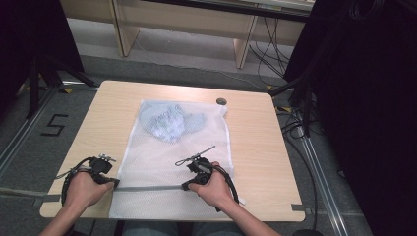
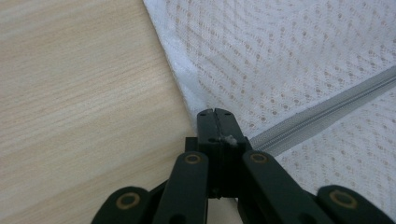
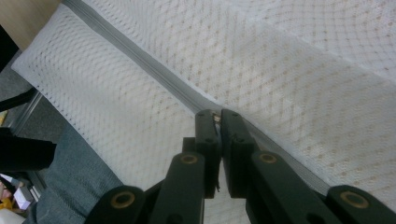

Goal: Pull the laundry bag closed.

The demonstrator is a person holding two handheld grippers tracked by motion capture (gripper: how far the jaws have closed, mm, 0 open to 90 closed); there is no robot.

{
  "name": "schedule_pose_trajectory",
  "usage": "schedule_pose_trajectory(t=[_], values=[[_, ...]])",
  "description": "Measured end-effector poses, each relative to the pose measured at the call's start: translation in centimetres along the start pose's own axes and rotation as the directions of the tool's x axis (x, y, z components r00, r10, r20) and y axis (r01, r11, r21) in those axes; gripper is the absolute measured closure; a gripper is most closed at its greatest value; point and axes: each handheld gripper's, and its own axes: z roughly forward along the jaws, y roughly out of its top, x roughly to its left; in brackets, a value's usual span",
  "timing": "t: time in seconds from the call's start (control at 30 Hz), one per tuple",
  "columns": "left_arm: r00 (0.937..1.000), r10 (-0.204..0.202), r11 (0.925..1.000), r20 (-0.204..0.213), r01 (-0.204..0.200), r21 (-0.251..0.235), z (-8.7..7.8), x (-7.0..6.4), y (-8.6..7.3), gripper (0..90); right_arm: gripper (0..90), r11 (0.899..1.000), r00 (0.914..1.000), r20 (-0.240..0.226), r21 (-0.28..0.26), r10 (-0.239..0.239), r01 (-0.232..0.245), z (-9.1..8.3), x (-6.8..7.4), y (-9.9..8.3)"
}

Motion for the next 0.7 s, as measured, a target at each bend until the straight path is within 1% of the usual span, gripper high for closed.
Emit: schedule_pose_trajectory(t=[0.07, 0.13, 0.17, 0.2, 0.23, 0.27, 0.3, 0.37, 0.4, 0.47, 0.5, 0.53, 0.57, 0.6, 0.63, 0.7], values=[[0.9999, -0.016, 0.9998, -0.005, 0.016, -0.008, 0.1, -0.1, 0.0, 90.0, 87.0, 1.0, 1.0, -0.002, 0.001, -0.005, 0.005, -0.1, -0.1, -0.1], [0.9999, -0.011, 0.9999, -0.002, 0.011, -0.006, 0.1, 0.0, 0.0, 90.0, 87.0, 1.0, 1.0, 0.002, -0.002, -0.002, 0.002, -0.1, -0.2, -0.1], [0.9999, -0.012, 0.9999, -0.002, 0.012, -0.007, 0.1, 0.0, 0.0, 90.0, 87.0, 1.0, 0.9998, 0.001, -0.009, -0.02, 0.02, -0.1, -0.4, -0.2], [0.9999, -0.012, 0.9999, -0.002, 0.012, -0.007, 0.1, 0.0, 0.0, 90.0, 87.0, 1.0, 0.9998, 0.0, -0.009, -0.02, 0.02, -0.2, -0.4, -0.2], [0.9999, -0.011, 0.9999, 0.007, 0.011, -0.006, 0.1, 0.0, 0.0, 90.0, 87.0, 1.0, 0.9999, 0.004, -0.008, -0.016, 0.016, -0.2, -0.4, -0.3], [1.0, 0.003, 1.0, 0.005, -0.003, 0.007, 0.0, 0.1, 0.0, 90.0, 87.0, 1.0, 0.9998, 0.004, -0.005, -0.018, 0.018, -0.3, -0.5, -0.3], [1.0, 0.004, 1.0, 0.004, -0.004, 0.006, 0.0, 0.1, 0.0, 90.0, 87.0, 1.0, 0.9997, 0.008, -0.009, -0.022, 0.022, -0.4, -0.6, -0.3], [0.9999, -0.01, 0.9999, -0.004, 0.01, -0.007, 0.1, -0.1, 0.0, 90.0, 87.0, 1.0, 0.9999, 0.009, -0.012, -0.012, 0.013, -0.4, -0.6, -0.4], [1.0, 0.002, 1.0, 0.001, -0.002, 0.003, 0.0, 0.0, 0.0, 90.0, 87.0, 1.0, 0.9999, 0.009, -0.011, -0.01, 0.011, -0.4, -0.6, -0.4], [1.0, 0.005, 1.0, 0.0, -0.005, 0.004, 0.0, 0.0, 0.0, 90.0, 87.0, 1.0, 0.9999, 0.007, -0.008, -0.01, 0.01, -0.5, -0.7, -0.5], [0.9999, -0.01, 0.9999, -0.004, 0.01, -0.005, 0.0, -0.1, 0.0, 90.0, 87.0, 1.0, 0.9999, 0.004, -0.006, -0.012, 0.012, -0.5, -0.7, -0.5], [0.9999, -0.014, 0.9999, -0.004, 0.014, -0.008, 0.1, -0.1, 0.0, 90.0, 87.0, 1.0, 1.0, 0.006, -0.001, -0.004, 0.004, -0.5, -0.7, -0.5], [0.9999, -0.015, 0.9999, -0.003, 0.015, -0.007, 0.1, -0.1, 0.0, 90.0, 87.0, 1.0, 1.0, 0.004, 0.0, -0.005, 0.005, -0.5, -0.8, -0.5], [1.0, -0.009, 0.9999, 0.0, 0.009, -0.006, 0.1, 0.0, 0.0, 90.0, 87.1, 1.0, 1.0, 0.004, -0.002, 0.006, -0.006, -0.5, -0.8, -0.6], [1.0, 0.003, 1.0, 0.005, -0.003, 0.003, 0.0, 0.0, 0.0, 90.0, 87.0, 1.0, 1.0, 0.004, -0.002, -0.007, 0.007, -0.6, -1.0, -0.6], [1.0, 0.004, 1.0, 0.0, -0.004, 0.003, 0.0, 0.0, 0.0, 90.0, 87.1, 1.0, 0.9999, 0.009, 0.005, 0.008, -0.008, -0.7, -1.1, -0.7]])
